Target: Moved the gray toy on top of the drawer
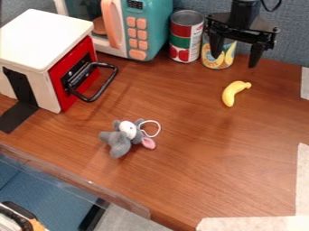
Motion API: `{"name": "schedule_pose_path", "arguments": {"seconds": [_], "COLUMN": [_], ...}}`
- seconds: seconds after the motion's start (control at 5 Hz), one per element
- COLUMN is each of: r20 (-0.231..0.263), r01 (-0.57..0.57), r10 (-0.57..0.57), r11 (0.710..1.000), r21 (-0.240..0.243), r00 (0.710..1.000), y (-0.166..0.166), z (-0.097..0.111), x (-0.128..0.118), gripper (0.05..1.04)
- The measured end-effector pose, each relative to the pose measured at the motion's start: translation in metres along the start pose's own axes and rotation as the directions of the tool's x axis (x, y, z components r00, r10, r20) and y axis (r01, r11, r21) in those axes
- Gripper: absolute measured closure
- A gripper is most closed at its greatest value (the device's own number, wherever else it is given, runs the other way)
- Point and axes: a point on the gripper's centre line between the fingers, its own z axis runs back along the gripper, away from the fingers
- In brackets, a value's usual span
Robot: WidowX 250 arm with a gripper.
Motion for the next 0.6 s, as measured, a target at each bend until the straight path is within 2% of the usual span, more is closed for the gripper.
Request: {"name": "schedule_pose_path", "arguments": {"seconds": [0.2, 0.4, 0.6], "r20": [-0.057, -0.138, -0.092], "r01": [0.004, -0.050, -0.101], "r10": [-0.004, 0.047, 0.098], "r11": [1.000, 0.999, 0.995], "r21": [0.001, -0.014, -0.025], "r00": [0.998, 0.989, 0.991], "y": [0.000, 0.032, 0.077], "z": [-0.019, -0.033, -0.010], "x": [-0.012, -0.047, -0.076], "gripper": [0.084, 0.084, 0.084]}}
